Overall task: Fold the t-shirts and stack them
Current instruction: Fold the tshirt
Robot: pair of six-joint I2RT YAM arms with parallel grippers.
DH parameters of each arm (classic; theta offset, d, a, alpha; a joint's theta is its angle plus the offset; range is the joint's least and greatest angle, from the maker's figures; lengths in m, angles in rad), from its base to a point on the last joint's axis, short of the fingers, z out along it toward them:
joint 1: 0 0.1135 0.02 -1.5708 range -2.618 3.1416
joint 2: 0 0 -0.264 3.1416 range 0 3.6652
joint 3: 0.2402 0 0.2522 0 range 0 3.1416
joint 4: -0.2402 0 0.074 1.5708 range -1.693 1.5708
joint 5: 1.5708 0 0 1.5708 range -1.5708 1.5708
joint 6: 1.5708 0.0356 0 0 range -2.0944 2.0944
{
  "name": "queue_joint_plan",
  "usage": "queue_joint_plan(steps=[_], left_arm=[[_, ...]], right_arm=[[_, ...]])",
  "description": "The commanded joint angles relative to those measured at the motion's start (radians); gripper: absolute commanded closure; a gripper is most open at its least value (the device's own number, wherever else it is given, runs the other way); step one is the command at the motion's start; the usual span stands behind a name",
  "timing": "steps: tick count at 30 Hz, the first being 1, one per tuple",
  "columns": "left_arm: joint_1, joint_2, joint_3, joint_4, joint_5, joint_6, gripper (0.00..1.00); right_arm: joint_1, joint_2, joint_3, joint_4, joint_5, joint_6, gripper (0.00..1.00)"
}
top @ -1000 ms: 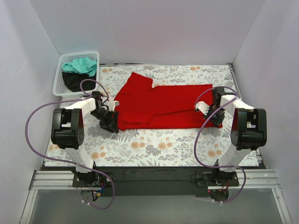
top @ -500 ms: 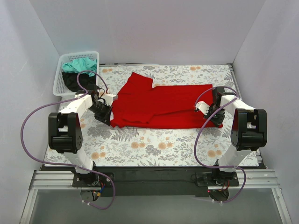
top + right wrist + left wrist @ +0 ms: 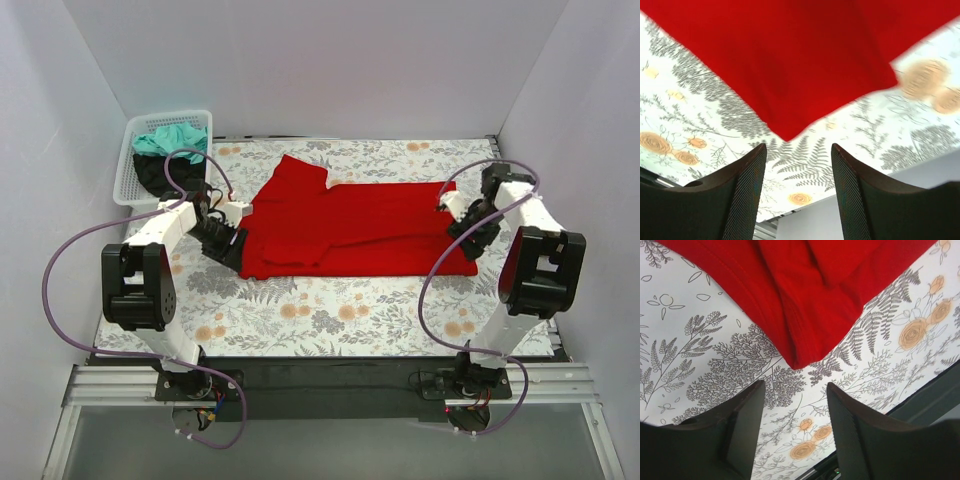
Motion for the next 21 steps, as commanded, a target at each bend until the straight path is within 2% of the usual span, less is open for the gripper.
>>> queue_joint_plan(steps=[1,8,15,21], left_arm=[[0.005,-0.011,0.038,0.037,0.027,-0.049,0.48],[0.005,0.046,0.063,0.043,0.045,-0.088,0.47],[0.003,0.046,0.031,0.058,0.048,-0.091,0.47],[0.005,0.047,0.006,0.078,0.068,-0.098,0.47]], right_arm=[[-0.078,0.066,0.14,-0.125,-0.122,0.089,0.39],[-0.139,0.233,0.225,-0.154,-0.149,0.282,0.41],[-0.185,0.305,0.242,-0.177,-0.17,0.354,0.44],[-0.199,0.335,0.271,-0.214,-0.213,0.365,0.54]])
